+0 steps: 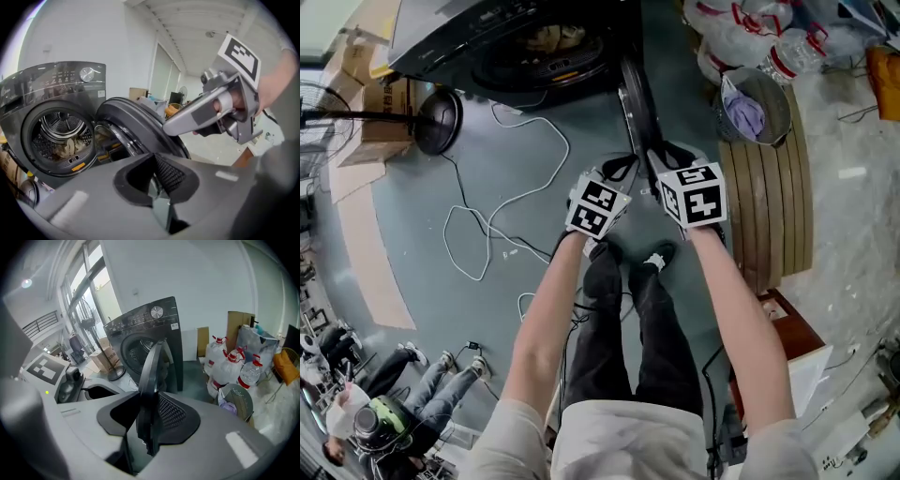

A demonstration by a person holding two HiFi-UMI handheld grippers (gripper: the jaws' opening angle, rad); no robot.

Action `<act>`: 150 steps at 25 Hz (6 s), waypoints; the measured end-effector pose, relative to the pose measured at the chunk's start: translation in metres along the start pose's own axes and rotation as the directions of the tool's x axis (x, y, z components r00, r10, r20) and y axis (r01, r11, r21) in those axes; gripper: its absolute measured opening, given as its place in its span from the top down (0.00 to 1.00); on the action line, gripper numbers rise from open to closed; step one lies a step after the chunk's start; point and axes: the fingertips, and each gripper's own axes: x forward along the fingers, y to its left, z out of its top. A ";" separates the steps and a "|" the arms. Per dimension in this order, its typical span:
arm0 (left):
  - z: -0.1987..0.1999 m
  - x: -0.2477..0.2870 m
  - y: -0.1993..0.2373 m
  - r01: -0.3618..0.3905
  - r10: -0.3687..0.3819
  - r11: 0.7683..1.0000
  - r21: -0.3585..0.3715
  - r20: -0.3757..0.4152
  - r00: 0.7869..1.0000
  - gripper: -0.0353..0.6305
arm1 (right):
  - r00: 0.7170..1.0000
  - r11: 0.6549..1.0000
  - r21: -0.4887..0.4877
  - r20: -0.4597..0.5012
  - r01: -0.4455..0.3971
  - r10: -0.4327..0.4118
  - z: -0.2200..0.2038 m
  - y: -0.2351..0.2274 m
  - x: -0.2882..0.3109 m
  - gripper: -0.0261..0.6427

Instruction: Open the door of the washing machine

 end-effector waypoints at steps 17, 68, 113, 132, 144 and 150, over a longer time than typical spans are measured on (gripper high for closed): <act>0.077 0.062 -0.027 0.089 -0.093 0.988 0.127 0.022 0.995 0.86 | 0.994 0.989 -0.102 0.030 0.110 -0.107 -0.001 -0.076 -0.028 0.80; 0.245 0.210 0.056 0.069 -0.061 0.996 -0.053 0.149 0.987 0.86 | 0.940 0.894 -0.336 -0.061 0.297 -0.335 0.128 -0.327 -0.007 0.82; 0.219 0.144 0.033 0.009 0.002 0.997 -0.079 0.131 0.991 0.86 | 0.947 0.924 -0.221 -0.008 0.311 -0.320 0.100 -0.255 -0.084 0.86; 0.125 -0.197 -0.016 -0.290 0.331 0.905 -0.312 0.085 0.940 0.86 | 0.981 0.988 -0.129 0.180 0.090 -0.066 0.092 0.035 -0.181 0.86; 0.131 -0.295 -0.015 -0.369 0.423 0.869 -0.331 0.107 0.900 0.86 | 0.951 0.997 -0.076 0.308 0.000 0.024 0.120 0.123 -0.226 0.86; 0.121 -0.307 -0.002 -0.361 0.429 0.854 -0.375 0.116 0.896 0.86 | 0.949 0.999 -0.048 0.313 -0.014 0.028 0.112 0.136 -0.219 0.86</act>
